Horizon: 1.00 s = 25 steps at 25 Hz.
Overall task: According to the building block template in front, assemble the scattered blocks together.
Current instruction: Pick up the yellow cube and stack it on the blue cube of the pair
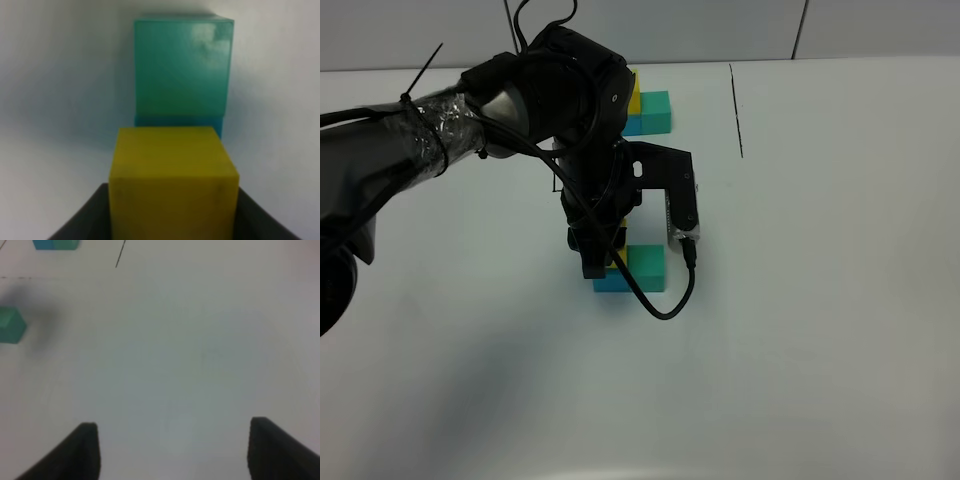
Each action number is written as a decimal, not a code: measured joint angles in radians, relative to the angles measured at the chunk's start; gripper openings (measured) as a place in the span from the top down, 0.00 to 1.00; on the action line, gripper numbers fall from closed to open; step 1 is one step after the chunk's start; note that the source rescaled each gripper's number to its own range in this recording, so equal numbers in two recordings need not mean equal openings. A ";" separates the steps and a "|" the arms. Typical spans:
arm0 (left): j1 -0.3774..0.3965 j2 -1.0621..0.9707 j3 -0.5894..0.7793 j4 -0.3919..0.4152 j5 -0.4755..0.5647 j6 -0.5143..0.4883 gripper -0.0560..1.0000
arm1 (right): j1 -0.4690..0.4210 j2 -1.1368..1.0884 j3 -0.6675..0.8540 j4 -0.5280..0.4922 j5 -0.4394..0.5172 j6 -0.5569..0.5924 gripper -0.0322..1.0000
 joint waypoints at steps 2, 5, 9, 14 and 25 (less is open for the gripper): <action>0.000 0.002 0.000 -0.002 -0.011 0.000 0.93 | 0.000 0.000 0.000 0.001 0.000 0.000 0.65; 0.000 0.003 0.000 -0.003 -0.014 -0.004 0.93 | 0.000 0.000 0.000 0.001 0.000 0.000 0.65; 0.000 0.012 0.000 -0.017 -0.009 -0.009 0.93 | 0.000 0.000 0.000 0.004 0.000 0.000 0.65; 0.000 0.012 0.000 -0.038 -0.007 -0.010 0.93 | 0.000 0.000 0.000 0.004 0.000 0.000 0.65; 0.000 0.012 0.000 -0.041 0.001 -0.033 0.93 | 0.000 0.000 0.000 0.004 0.000 0.000 0.65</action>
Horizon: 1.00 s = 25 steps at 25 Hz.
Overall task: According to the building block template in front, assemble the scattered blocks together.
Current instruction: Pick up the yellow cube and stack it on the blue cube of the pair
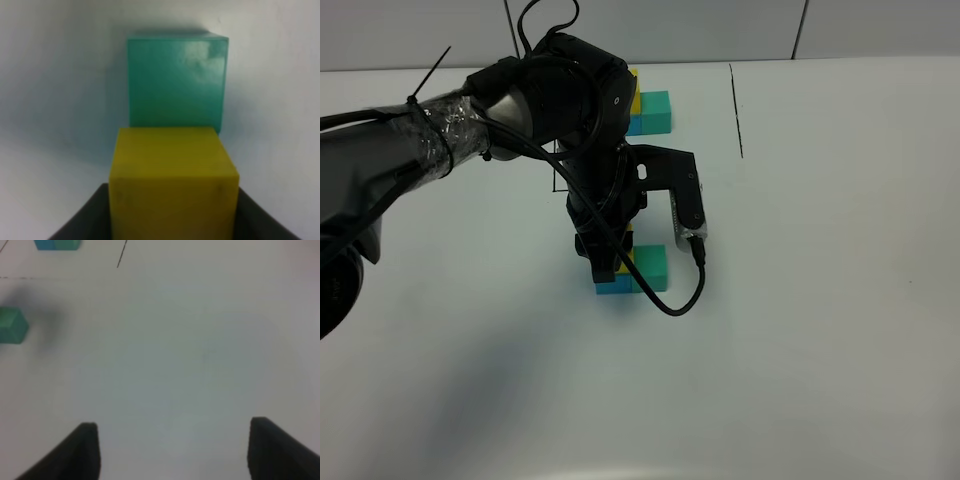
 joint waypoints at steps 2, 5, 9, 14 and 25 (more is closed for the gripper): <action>0.000 0.000 0.000 0.000 0.004 0.000 0.93 | 0.000 0.000 0.000 0.000 0.000 0.000 0.65; 0.000 0.000 0.000 0.000 0.004 -0.001 0.93 | 0.000 0.000 0.000 0.001 0.000 0.000 0.65; 0.000 0.000 0.000 0.009 0.004 -0.001 0.93 | 0.000 0.000 0.000 0.001 0.000 0.000 0.65; 0.000 0.000 0.000 0.012 0.004 -0.001 0.93 | 0.000 0.000 0.000 0.001 0.000 0.000 0.65; 0.001 0.019 -0.012 0.024 0.018 -0.001 0.93 | 0.000 0.000 0.000 0.001 0.000 0.000 0.65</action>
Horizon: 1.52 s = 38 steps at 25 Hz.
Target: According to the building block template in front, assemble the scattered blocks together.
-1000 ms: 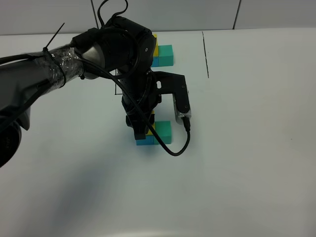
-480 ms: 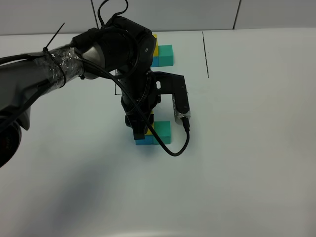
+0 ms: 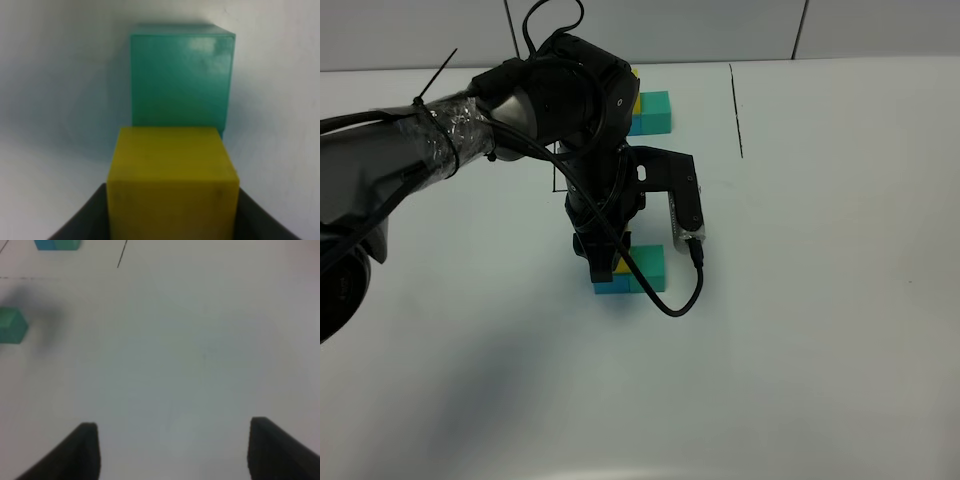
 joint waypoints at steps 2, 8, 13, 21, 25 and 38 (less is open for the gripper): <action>0.000 0.003 -0.002 0.005 0.001 0.000 0.93 | 0.000 0.000 0.000 0.000 0.000 0.000 0.65; 0.000 0.003 -0.005 0.011 0.006 0.000 0.93 | 0.000 0.000 0.000 0.000 0.000 0.000 0.65; 0.000 0.003 -0.005 0.011 0.006 0.000 0.93 | 0.000 0.000 0.000 0.000 0.000 0.000 0.65; 0.000 0.003 -0.005 0.013 0.006 0.000 0.93 | 0.000 0.000 0.000 0.000 0.000 0.000 0.65; -0.001 0.018 -0.003 0.036 0.028 0.000 0.77 | 0.000 0.000 0.000 0.000 0.000 0.000 0.65; 0.000 -0.013 0.002 0.045 0.035 -0.025 0.04 | 0.000 0.000 0.000 0.000 0.000 0.000 0.65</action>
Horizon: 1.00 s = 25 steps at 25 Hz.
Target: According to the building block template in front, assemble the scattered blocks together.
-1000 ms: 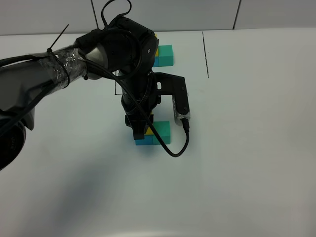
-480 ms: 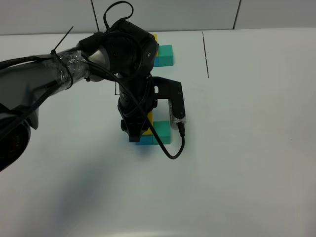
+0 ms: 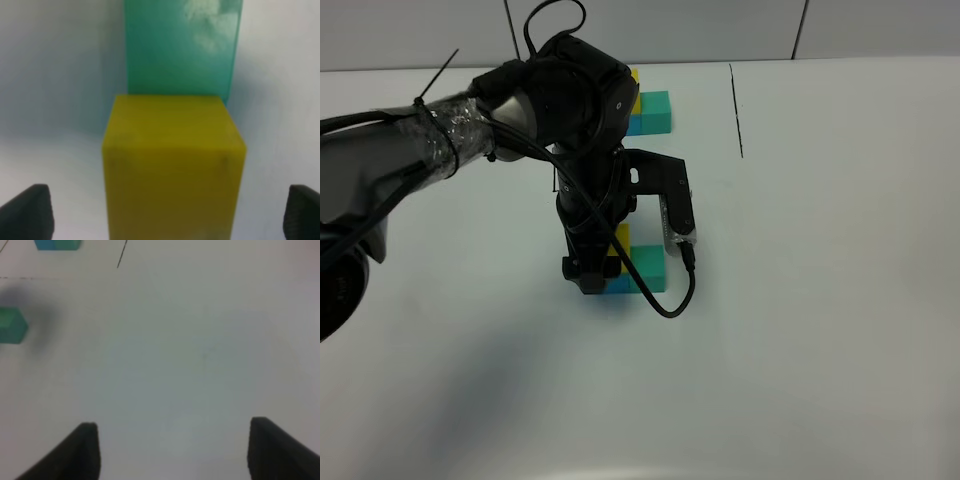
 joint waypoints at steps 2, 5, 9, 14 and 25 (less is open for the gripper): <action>0.000 -0.024 0.000 -0.002 0.004 -0.002 0.04 | 0.000 0.000 0.000 0.000 0.000 0.000 0.65; 0.000 -0.068 0.000 -0.005 0.007 -0.006 0.04 | 0.000 0.000 0.000 0.000 0.000 0.000 0.65; 0.003 -0.134 0.000 -0.006 0.002 -0.054 0.04 | 0.000 0.000 0.000 0.000 0.000 0.000 0.65; 0.044 -0.207 0.000 -0.009 -0.050 -0.212 0.04 | 0.000 0.000 0.000 0.000 0.000 0.000 0.65; 0.282 -0.329 0.000 -0.042 -0.045 -0.404 0.05 | 0.000 0.000 0.000 0.000 0.000 0.000 0.65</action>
